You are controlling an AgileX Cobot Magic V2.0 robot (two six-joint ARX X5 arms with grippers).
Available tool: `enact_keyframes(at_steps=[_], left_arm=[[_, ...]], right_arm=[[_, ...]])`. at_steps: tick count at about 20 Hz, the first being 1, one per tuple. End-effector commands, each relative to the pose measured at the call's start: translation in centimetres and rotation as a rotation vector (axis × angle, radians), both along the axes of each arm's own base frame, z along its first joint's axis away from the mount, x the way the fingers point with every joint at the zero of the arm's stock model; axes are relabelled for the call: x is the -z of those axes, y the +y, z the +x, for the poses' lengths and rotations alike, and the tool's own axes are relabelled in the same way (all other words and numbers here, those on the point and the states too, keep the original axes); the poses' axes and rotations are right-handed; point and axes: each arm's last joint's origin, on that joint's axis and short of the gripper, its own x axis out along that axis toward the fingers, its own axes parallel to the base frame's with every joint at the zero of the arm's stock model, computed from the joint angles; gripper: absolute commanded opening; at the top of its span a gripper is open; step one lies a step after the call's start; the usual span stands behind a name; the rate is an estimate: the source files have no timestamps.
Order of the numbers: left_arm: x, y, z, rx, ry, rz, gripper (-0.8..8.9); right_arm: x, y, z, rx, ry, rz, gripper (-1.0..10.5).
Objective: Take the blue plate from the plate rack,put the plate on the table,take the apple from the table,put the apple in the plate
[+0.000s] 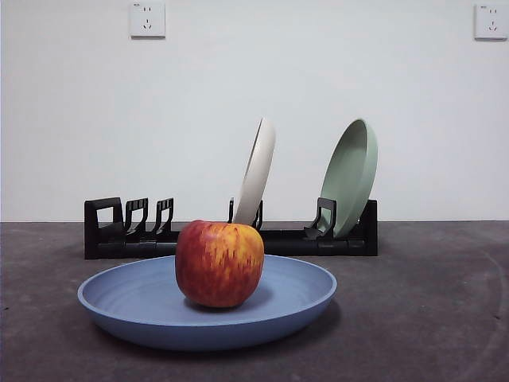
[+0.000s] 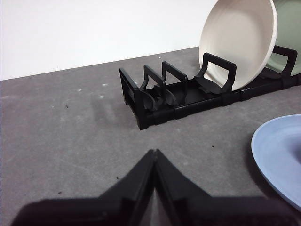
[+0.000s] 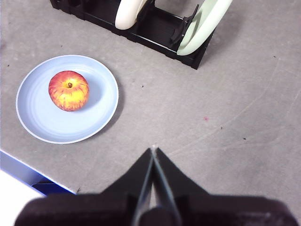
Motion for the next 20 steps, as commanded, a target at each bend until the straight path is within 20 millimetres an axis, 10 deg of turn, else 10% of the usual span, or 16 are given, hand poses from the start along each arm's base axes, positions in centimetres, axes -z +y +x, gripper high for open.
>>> enact_keyframes(at_steps=[1, 16, 20], left_arm=[[0.3, 0.0, 0.0, 0.002, 0.003, -0.003, -0.04], [0.6, 0.0, 0.2, 0.002, 0.043, -0.005, -0.04], [0.7, 0.0, 0.3, 0.002, 0.058, -0.005, -0.04]], right_arm=[[-0.1, 0.0, 0.0, 0.003, -0.005, 0.007, 0.0], [-0.1, 0.0, 0.0, 0.002, -0.009, 0.010, 0.0], [0.0, -3.4, -0.5, 0.143, -0.116, 0.051, 0.0]])
